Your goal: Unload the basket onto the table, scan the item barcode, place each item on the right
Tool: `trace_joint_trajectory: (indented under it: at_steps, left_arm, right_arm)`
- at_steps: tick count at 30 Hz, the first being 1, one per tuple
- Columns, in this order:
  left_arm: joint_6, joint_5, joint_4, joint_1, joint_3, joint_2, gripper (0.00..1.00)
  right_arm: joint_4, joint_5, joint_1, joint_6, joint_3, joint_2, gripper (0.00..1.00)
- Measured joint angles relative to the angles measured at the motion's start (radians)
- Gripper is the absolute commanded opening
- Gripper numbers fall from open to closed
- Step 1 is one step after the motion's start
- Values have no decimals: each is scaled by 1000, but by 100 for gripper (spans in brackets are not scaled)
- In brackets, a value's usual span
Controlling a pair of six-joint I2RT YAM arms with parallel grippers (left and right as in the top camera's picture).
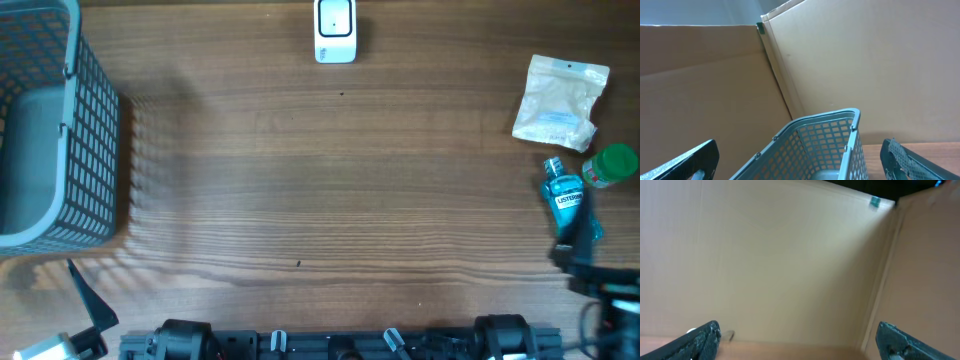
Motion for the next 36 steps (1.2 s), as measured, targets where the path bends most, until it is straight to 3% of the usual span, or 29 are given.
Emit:
trace_joint_trajectory:
  at_steps: [6, 15, 19, 22, 27, 32, 36]
  left_arm:
    - [0, 0, -7, 0, 0, 0, 100]
    - [0, -7, -194, -49, -2, 0, 100]
    - [-9, 31, -180, -57, -2, 0, 100]
    - [-75, 140, -117, -57, -3, 0, 100]
    - [-291, 258, 74, -63, -86, -1, 100]
    - [-465, 310, 348, -64, -330, 0, 100]
    - [-535, 323, 547, -64, -533, -1, 100]
  right_arm:
    - [-32, -82, 2, 23, -261, -257, 100]
    - [-121, -101, 61, -56, -327, -257, 100]
    - [-39, -148, 61, -56, -346, -257, 100]
    - [134, -221, 61, -30, -404, -257, 100]
    - [443, -266, 62, 243, -589, -249, 100]
    - [552, -265, 62, 399, -737, -202, 100]
    - [766, -262, 62, 443, -911, -158, 100]
